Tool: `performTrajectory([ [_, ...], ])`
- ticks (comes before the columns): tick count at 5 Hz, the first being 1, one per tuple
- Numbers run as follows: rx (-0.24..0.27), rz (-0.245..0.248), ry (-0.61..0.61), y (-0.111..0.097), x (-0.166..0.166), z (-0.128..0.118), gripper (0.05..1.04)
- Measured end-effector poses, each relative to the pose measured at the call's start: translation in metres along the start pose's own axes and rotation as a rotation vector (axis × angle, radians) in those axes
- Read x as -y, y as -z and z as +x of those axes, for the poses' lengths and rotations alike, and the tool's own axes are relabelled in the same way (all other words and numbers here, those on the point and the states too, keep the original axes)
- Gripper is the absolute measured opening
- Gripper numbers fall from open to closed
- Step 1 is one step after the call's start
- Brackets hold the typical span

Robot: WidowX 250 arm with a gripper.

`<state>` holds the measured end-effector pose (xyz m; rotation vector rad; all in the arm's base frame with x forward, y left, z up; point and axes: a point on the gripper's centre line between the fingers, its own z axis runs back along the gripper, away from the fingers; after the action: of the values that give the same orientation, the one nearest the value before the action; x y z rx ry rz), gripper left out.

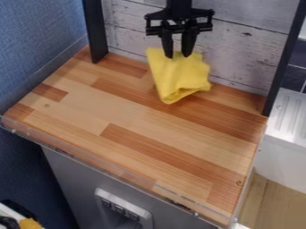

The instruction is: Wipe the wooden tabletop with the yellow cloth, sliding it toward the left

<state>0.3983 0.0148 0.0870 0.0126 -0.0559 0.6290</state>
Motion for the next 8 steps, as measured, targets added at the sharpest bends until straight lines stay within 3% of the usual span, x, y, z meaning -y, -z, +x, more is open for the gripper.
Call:
performTrajectory([
  [1,-0.005,0.003,-0.022,0.009,0.0,-0.001,0.154],
  [2,-0.02,0.014,-0.036,0.024,-0.001,-0.002,0.071],
  [5,-0.071,0.034,-0.054,0.057,-0.016,0.005,0.064],
  [8,-0.08,0.001,-0.066,0.065,-0.018,0.007,0.063],
])
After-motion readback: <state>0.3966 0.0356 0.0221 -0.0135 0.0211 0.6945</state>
